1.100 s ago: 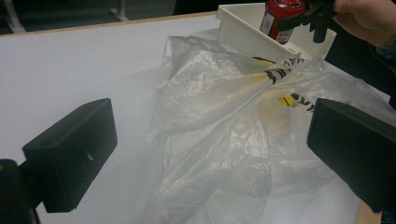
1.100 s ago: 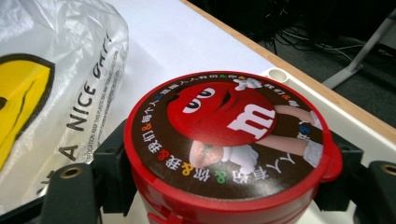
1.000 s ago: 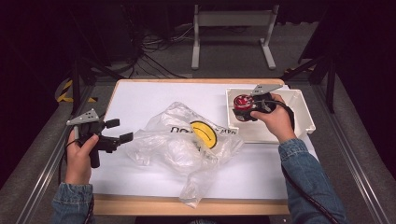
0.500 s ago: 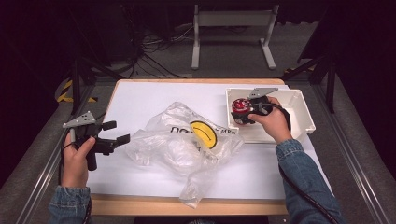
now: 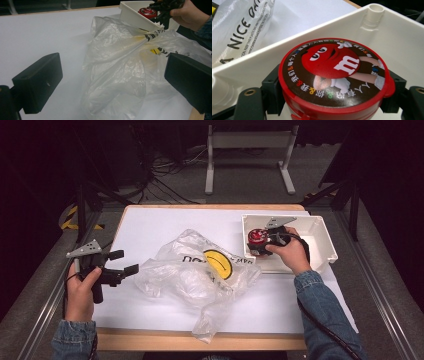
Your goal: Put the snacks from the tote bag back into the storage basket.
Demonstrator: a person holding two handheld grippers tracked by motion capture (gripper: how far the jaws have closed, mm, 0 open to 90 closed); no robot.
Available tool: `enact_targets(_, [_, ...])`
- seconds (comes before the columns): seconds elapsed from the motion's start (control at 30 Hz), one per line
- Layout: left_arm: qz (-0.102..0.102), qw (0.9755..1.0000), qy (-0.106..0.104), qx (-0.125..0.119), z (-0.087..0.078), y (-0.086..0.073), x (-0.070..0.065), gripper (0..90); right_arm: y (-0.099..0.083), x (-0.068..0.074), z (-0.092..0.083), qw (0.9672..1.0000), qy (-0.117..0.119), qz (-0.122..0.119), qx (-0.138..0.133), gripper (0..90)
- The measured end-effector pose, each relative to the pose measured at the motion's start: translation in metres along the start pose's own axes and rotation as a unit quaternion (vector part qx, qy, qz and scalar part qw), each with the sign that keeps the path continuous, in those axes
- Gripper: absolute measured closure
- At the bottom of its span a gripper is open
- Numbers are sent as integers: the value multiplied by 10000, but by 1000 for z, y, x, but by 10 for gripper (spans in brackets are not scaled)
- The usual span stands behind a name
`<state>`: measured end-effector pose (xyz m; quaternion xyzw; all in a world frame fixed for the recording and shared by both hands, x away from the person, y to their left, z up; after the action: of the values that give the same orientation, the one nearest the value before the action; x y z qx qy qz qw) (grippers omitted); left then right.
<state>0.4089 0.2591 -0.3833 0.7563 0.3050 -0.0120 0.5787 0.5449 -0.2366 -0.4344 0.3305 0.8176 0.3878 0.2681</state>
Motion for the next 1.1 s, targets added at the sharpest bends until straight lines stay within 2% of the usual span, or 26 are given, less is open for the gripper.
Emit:
enact_targets(0.17, [37, 10000, 3, 27, 1, 0, 1, 25, -3, 0, 1, 10000, 34, 16, 2, 246])
enact_targets(0.27, [-8, 10000, 7, 22, 1, 0, 1, 25, -7, -1, 2, 10000, 61, 11, 30, 246])
enact_targets(0.47, [3, 10000, 4, 22, 2, 0, 1, 25, -8, -2, 3, 9998, 166, 60, -53, 246])
enact_targets(0.77, [18, 10000, -8, 25, 2, 0, 0, 25, -9, 2, 5, 9994, 331, -80, 5, 247])
enact_targets(0.83, [17, 10000, -6, 19, 2, 0, 0, 25, -11, 3, 6, 9993, 321, -169, 37, 246])
enact_targets(1.1, [50, 10000, -18, 52, 4, 1, 1, 25, -11, 4, 6, 9994, 308, -183, 18, 247])
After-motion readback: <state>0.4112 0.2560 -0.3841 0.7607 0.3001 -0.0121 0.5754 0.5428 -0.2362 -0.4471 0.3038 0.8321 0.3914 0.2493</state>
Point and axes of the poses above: each handheld gripper's, and its own axes: z roughly forward along the jaws, y roughly out of its top, x roughly to its left, the point moved 4 cm from there along z, roughly forward along the jaws, and after that the axes turned 14 degrees about -y, right-handed, at the moved point
